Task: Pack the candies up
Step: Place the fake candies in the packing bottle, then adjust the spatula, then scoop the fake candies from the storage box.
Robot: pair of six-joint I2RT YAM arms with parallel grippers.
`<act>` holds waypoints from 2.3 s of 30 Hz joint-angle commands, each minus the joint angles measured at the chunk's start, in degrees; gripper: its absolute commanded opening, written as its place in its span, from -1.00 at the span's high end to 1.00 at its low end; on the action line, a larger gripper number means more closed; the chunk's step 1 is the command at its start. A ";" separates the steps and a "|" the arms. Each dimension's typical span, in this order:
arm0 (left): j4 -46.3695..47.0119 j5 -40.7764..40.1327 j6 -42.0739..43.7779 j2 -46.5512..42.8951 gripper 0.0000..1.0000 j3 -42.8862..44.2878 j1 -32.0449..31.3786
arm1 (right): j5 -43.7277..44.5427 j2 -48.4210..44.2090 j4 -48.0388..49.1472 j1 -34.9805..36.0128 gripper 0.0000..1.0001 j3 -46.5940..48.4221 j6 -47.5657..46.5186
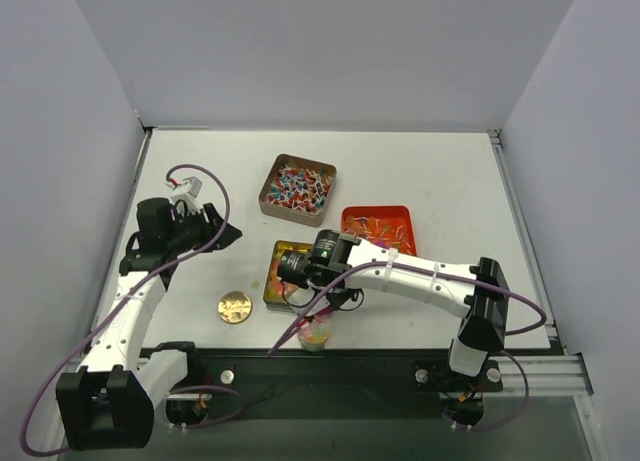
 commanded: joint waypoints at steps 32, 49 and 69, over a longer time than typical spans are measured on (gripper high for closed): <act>31.06 21.86 -18.94 12.00 1.00 -0.57 -8.65 | -34.07 0.32 7.87 -18.52 1.00 26.37 14.49; 2.76 -6.17 -21.31 -0.21 1.00 -16.38 -3.54 | -11.22 9.54 2.51 -21.78 1.00 19.87 -3.61; 4.52 -6.17 -31.07 0.31 1.00 -22.19 -7.94 | -0.76 19.20 6.55 -16.51 1.00 17.05 -7.84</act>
